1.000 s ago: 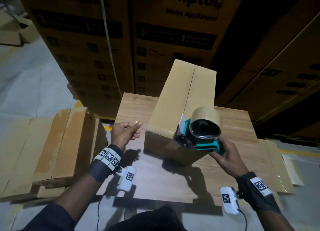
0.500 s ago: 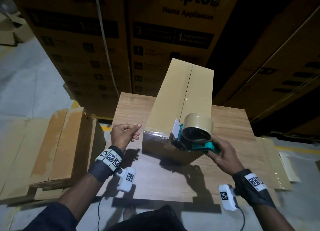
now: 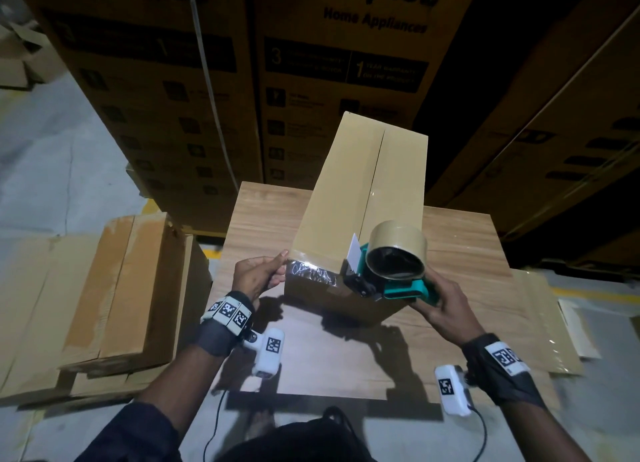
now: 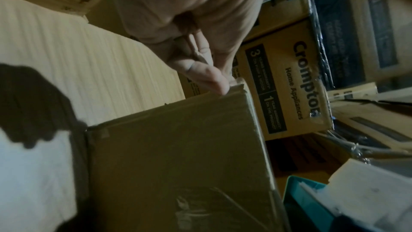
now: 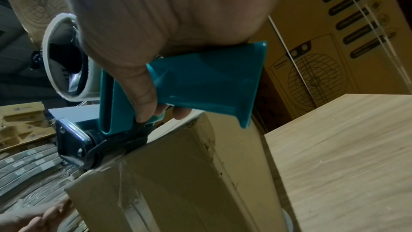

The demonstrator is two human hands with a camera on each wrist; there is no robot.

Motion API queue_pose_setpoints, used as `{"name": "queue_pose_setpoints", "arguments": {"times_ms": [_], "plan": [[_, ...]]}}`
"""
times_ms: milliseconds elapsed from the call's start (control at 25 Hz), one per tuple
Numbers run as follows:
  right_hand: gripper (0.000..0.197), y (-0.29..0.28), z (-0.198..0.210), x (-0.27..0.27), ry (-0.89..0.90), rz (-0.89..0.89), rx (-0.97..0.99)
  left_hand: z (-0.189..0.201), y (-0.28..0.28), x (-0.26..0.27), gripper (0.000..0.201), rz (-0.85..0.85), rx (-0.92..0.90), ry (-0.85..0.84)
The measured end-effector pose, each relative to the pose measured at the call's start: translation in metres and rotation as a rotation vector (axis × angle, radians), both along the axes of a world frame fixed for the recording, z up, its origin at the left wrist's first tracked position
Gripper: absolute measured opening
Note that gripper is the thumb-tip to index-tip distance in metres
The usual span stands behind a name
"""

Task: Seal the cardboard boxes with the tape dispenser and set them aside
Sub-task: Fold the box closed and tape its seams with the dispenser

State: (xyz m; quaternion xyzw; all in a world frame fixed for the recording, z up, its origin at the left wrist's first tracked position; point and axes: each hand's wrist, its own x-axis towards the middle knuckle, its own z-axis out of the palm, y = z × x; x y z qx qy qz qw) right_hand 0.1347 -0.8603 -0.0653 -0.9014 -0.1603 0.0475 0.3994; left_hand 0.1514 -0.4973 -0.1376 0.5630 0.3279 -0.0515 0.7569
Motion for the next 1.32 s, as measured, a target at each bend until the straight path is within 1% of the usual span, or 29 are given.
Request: {"name": "queue_pose_setpoints", "arguments": {"times_ms": [40,120,160,200,280,360,400,440,480,520,560,640,680,760,880,960,1040,1080,1120,1160,1200,1240,1280,1320], "plan": [[0.035,0.0,0.0,-0.001,0.004,-0.002,0.003,-0.001,0.0,-0.001,0.05,0.011,-0.051,0.004],[0.042,0.0,0.0,0.0,-0.001,-0.004,-0.008,-0.002,0.0,0.0,0.072,0.036,-0.158,-0.014],[0.046,-0.001,-0.001,0.001,-0.008,-0.002,-0.016,-0.002,-0.001,-0.001,0.081,0.047,-0.16,-0.017],[0.049,-0.002,-0.003,0.002,-0.013,0.0,-0.022,-0.004,-0.003,-0.002,0.083,0.037,-0.105,-0.007],[0.055,-0.003,-0.006,0.004,-0.016,-0.003,-0.035,-0.011,-0.006,-0.012,0.083,-0.039,0.127,0.087],[0.062,-0.003,-0.007,0.005,-0.022,0.005,-0.031,-0.025,-0.005,-0.028,0.103,-0.173,0.375,0.214],[0.062,-0.004,-0.007,0.005,-0.025,0.008,-0.025,-0.035,-0.004,-0.034,0.109,-0.238,0.488,0.238],[0.058,-0.005,-0.008,0.006,-0.026,0.008,-0.022,-0.04,-0.004,-0.04,0.106,-0.274,0.581,0.221],[0.052,-0.005,-0.01,0.007,-0.025,0.007,-0.022,-0.039,-0.007,-0.045,0.096,-0.272,0.655,0.161],[0.047,-0.006,-0.012,0.008,-0.023,0.008,-0.024,-0.032,-0.011,-0.049,0.085,-0.237,0.716,0.059],[0.043,-0.007,-0.014,0.008,-0.018,0.006,-0.024,-0.023,-0.016,-0.052,0.08,-0.208,0.754,-0.068],[0.04,-0.007,-0.015,0.008,-0.018,0.005,-0.016,-0.013,-0.023,-0.052,0.09,-0.247,0.793,-0.298],[0.038,-0.006,-0.015,0.007,-0.023,0.005,-0.012,-0.01,-0.025,-0.051,0.094,-0.289,0.802,-0.362],[0.038,-0.006,-0.014,0.006,-0.034,0.006,-0.003,-0.009,-0.026,-0.048,0.09,-0.319,0.809,-0.392],[0.039,-0.006,-0.015,0.004,-0.042,0.017,0.013,-0.006,-0.029,-0.046,0.08,-0.311,0.777,-0.345],[0.041,-0.007,-0.016,0.004,-0.043,0.022,0.012,-0.007,-0.027,-0.042,0.078,-0.39,0.797,-0.3],[0.042,-0.006,-0.017,0.005,-0.043,0.025,0.004,-0.009,-0.021,-0.038,0.083,-0.486,0.936,-0.268],[0.042,-0.006,-0.017,0.005,-0.045,0.026,-0.004,-0.007,-0.017,-0.037,0.089,-0.486,1.034,-0.282],[0.041,-0.006,-0.017,0.006,-0.049,0.025,-0.012,-0.003,-0.016,-0.036,0.094,-0.459,1.15,-0.338],[0.04,-0.007,-0.017,0.006,-0.054,0.021,-0.016,0.002,-0.016,-0.034,0.096,-0.452,1.279,-0.436],[0.039,-0.007,-0.017,0.006,-0.055,0.019,-0.016,0.006,-0.018,-0.033,0.094,-0.49,1.405,-0.545],[0.039,-0.007,-0.017,0.006,-0.055,0.022,-0.013,0.01,-0.021,-0.032,0.09,-0.567,1.512,-0.638],[0.04,-0.007,-0.017,0.006,-0.055,0.023,-0.013,0.01,-0.026,-0.032,0.088,-0.661,1.593,-0.698],[0.04,-0.008,-0.018,0.006,-0.055,0.021,-0.014,0.009,-0.031,-0.032,0.09,-0.734,1.644,-0.713]]}}
